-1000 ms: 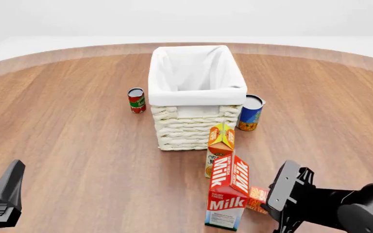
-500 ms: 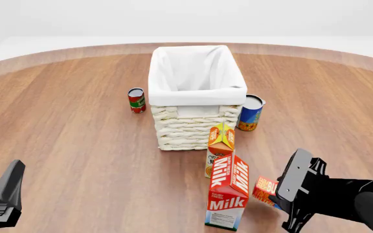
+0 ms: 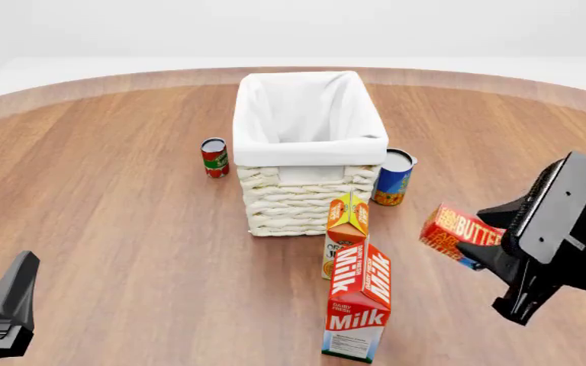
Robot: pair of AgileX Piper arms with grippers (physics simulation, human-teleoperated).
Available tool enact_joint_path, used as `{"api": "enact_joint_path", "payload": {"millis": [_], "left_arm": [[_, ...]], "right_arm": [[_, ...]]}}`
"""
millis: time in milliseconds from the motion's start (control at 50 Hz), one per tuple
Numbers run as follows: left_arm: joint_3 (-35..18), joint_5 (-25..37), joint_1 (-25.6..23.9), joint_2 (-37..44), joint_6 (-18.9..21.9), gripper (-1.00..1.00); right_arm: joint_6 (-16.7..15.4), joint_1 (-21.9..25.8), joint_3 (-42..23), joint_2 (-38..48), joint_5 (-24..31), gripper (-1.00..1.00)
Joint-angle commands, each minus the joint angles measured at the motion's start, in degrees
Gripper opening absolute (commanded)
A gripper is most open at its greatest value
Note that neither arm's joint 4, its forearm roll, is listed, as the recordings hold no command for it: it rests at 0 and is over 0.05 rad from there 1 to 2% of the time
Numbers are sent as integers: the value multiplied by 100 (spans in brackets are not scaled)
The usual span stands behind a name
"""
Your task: Pick up the butter and put it in the basket.
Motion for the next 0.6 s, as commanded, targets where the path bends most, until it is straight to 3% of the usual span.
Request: {"api": "enact_joint_path", "payload": {"millis": [20,40,140,220,320,600], "left_arm": [[0,0,0,0,0,100],[0,0,0,0,0,100],[0,0,0,0,0,100],[0,0,0,0,0,100],[0,0,0,0,0,100],[0,0,0,0,0,100]], "right_arm": [[317,290,-766,-643,544,-100],[476,305,-875,-602,486,-100],[617,247,-1039,-374,322,-100],[1019,-22,-1568,96,-90,-100],[1119,-158,-1700,417,-280,-100],[2152,237,-2576,754,-364,-100]]}}
